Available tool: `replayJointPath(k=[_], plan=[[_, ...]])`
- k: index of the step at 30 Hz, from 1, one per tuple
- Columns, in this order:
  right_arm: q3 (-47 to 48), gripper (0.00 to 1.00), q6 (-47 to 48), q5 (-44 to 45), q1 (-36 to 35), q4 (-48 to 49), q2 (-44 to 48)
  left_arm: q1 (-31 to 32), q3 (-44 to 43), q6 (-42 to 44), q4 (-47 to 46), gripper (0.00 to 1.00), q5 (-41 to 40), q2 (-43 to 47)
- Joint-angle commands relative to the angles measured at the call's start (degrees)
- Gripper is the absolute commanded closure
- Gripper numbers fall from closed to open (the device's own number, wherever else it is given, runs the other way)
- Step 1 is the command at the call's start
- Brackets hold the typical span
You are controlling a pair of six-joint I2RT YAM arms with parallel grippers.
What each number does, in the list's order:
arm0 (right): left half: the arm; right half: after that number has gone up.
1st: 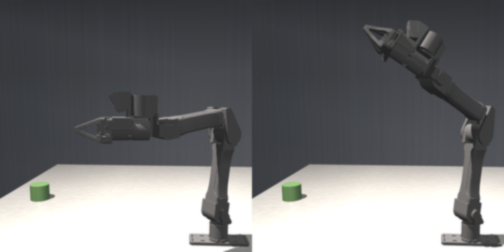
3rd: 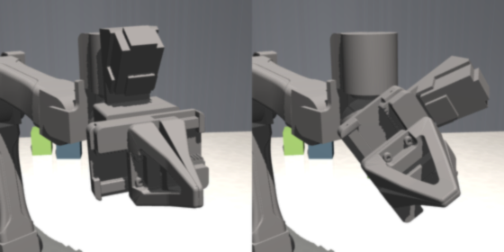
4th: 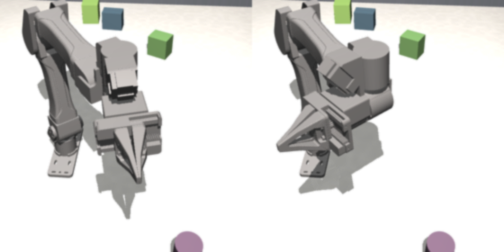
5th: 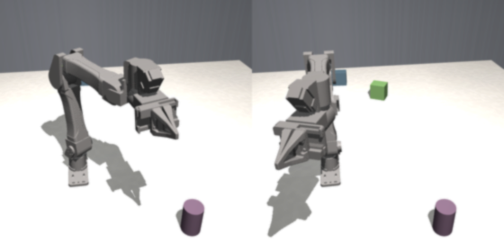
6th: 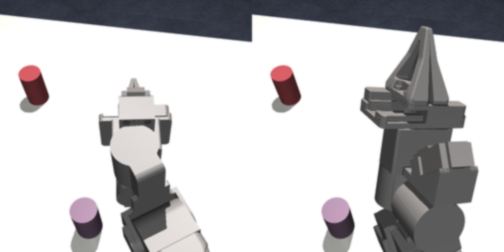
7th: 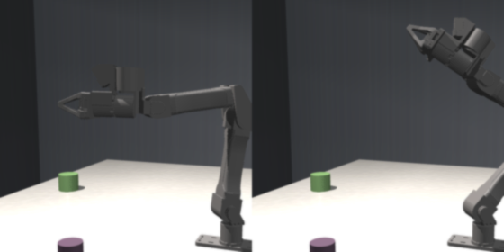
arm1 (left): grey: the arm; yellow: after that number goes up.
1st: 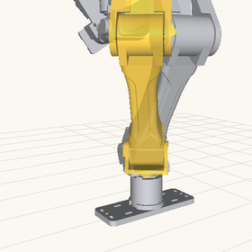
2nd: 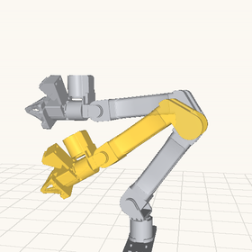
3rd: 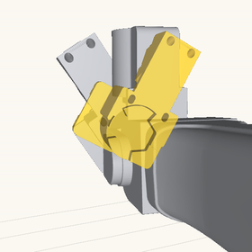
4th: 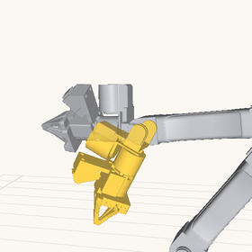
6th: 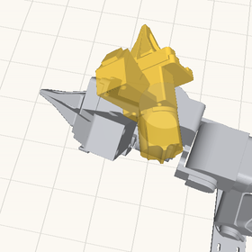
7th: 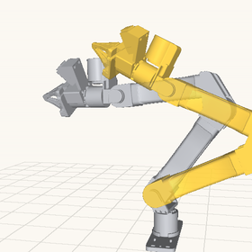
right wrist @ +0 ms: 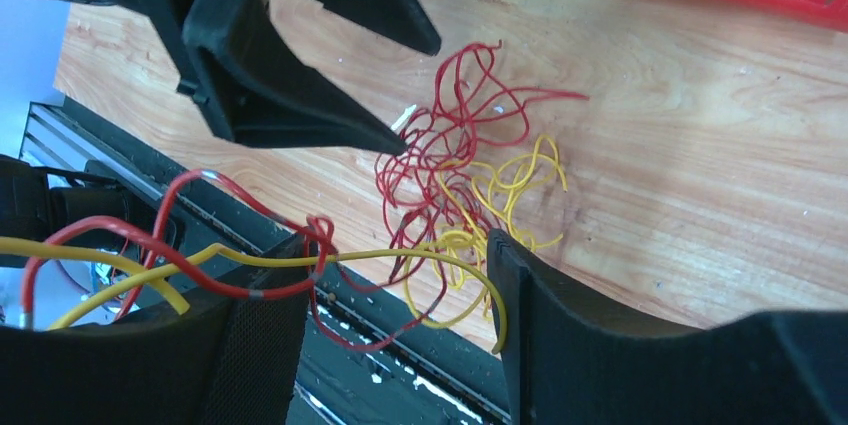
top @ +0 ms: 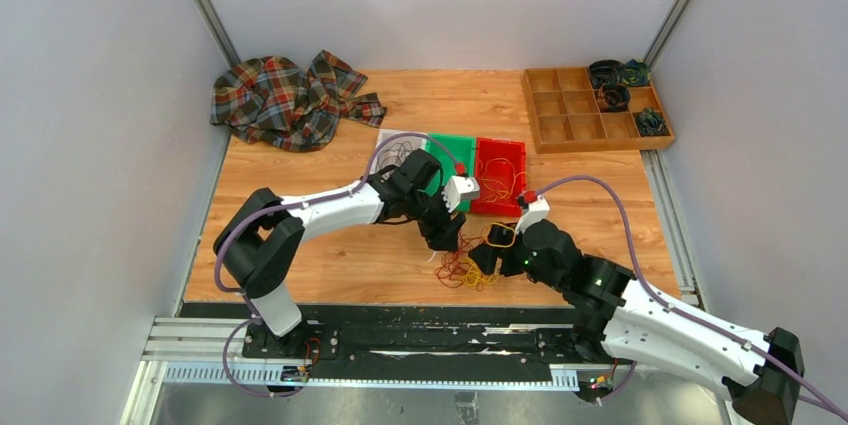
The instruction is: Untangle the cables
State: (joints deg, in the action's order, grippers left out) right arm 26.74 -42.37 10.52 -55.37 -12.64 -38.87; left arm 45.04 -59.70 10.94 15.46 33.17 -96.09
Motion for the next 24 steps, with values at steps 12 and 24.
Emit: replayJointPath(k=[12, 24], plan=[[8.28, 0.40, 3.32, -6.85, 3.20, -12.54, 0.76, 1.81, 2.96, 5.15, -2.42, 0.99, -11.23, 0.75], [13.48, 0.66, 7.56, -8.51, 4.84, -15.19, -1.69, -7.87, 10.55, 19.68, 15.57, 0.99, -20.47, 18.19]])
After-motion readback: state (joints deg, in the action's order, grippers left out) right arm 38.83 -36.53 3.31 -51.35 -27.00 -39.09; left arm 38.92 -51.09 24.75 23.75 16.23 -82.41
